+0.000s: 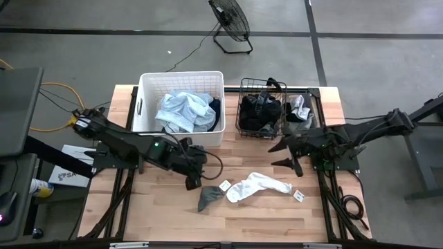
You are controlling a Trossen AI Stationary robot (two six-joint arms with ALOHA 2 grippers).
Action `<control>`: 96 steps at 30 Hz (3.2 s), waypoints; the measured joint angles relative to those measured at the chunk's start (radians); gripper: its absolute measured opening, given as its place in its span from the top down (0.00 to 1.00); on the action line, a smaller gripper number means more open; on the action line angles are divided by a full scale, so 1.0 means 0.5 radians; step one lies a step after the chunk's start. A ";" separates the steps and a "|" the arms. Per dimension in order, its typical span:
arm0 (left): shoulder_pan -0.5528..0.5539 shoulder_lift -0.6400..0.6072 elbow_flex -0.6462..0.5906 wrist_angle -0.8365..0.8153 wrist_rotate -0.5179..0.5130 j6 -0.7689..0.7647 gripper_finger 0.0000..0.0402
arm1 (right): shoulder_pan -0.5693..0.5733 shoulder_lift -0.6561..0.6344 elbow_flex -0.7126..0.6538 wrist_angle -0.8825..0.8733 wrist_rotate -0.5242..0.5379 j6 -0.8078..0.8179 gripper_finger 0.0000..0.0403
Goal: Pick & Place Cloths
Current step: Put the dark gray sock into the black bin
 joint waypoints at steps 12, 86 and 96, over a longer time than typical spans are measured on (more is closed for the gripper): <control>-0.001 0.344 0.000 0.011 0.482 0.337 0.37 | 0.121 0.242 -0.001 -0.001 0.048 -0.050 0.43; 0.346 0.884 1.180 0.001 -0.205 0.946 1.00 | 0.123 0.290 -0.002 0.957 0.318 -0.715 0.43; 0.390 0.884 1.180 0.161 -0.169 0.912 1.00 | 0.118 0.469 -0.002 1.109 0.331 -0.811 0.43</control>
